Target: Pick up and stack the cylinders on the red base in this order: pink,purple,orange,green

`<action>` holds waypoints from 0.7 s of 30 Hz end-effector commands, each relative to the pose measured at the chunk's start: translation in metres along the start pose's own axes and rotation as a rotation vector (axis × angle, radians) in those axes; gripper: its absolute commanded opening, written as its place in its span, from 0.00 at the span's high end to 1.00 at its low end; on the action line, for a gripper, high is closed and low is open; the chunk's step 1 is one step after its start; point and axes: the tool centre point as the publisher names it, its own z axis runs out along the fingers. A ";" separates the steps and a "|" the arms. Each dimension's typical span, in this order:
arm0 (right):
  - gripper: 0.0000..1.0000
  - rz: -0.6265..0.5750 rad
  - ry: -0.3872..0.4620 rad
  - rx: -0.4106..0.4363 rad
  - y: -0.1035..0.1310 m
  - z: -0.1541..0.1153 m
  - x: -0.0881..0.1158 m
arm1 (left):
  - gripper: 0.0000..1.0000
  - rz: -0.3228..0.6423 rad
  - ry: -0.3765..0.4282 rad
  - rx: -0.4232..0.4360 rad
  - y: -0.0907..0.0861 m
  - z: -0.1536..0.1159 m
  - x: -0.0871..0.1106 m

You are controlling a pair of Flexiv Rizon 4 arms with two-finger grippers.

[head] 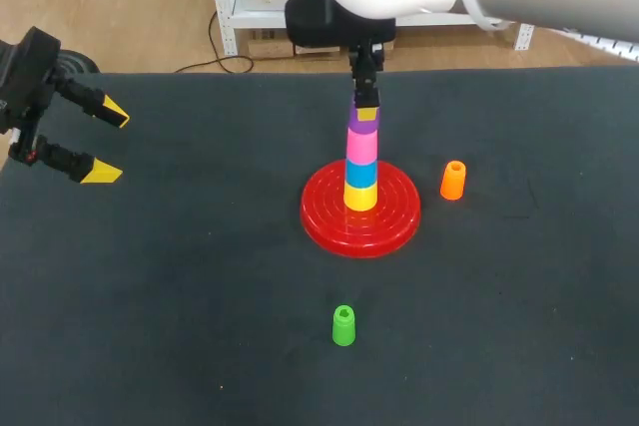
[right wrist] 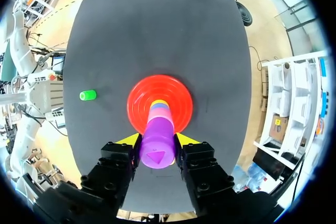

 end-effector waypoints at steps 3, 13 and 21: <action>1.00 -0.002 0.003 -0.010 -0.001 0.004 -0.001 | 0.00 0.002 -0.002 -0.003 -0.001 0.000 0.001; 1.00 -0.020 -0.012 -0.037 0.000 -0.002 -0.005 | 0.00 0.002 -0.002 -0.003 -0.001 0.000 0.001; 1.00 -0.024 -0.009 -0.065 0.000 -0.001 -0.006 | 0.00 0.002 -0.002 -0.003 -0.001 0.000 0.001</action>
